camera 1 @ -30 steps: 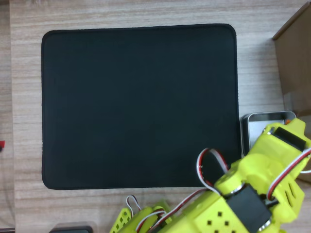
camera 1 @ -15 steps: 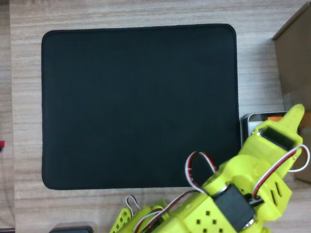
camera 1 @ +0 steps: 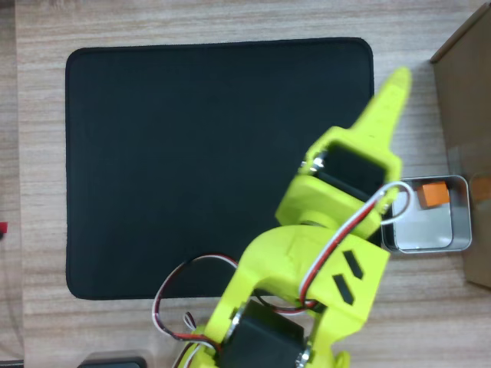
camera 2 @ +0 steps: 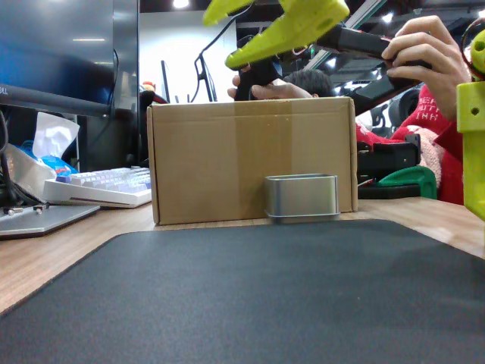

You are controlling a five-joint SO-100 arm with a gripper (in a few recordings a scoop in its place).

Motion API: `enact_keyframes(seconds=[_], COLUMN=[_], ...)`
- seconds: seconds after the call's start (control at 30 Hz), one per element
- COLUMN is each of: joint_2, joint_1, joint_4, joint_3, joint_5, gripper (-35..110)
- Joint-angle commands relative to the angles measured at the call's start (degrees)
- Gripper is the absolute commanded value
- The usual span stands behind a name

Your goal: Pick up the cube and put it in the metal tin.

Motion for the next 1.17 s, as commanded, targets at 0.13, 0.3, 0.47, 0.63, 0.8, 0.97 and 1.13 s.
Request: enact_keyframes(seconds=[0.13,0.3,0.47,0.63,0.8,0.97,1.13], joint_2=[10.20,21.45,32.34,37.97,37.97,37.97,37.97], joint_1=[-8.79,-15.21,-19.51,-22.76,-25.14,-26.02,-26.10], joint_4=[1.49,1.41,4.92,6.06,7.03,9.32,11.43], joint_3=[3.34,15.64,23.99,32.08,36.12,37.88,39.64], joint_5=[1.49,-0.70,-3.52,-5.89,-6.24,-6.86,-7.65], gripper=[21,16,6,0,0,0,0])
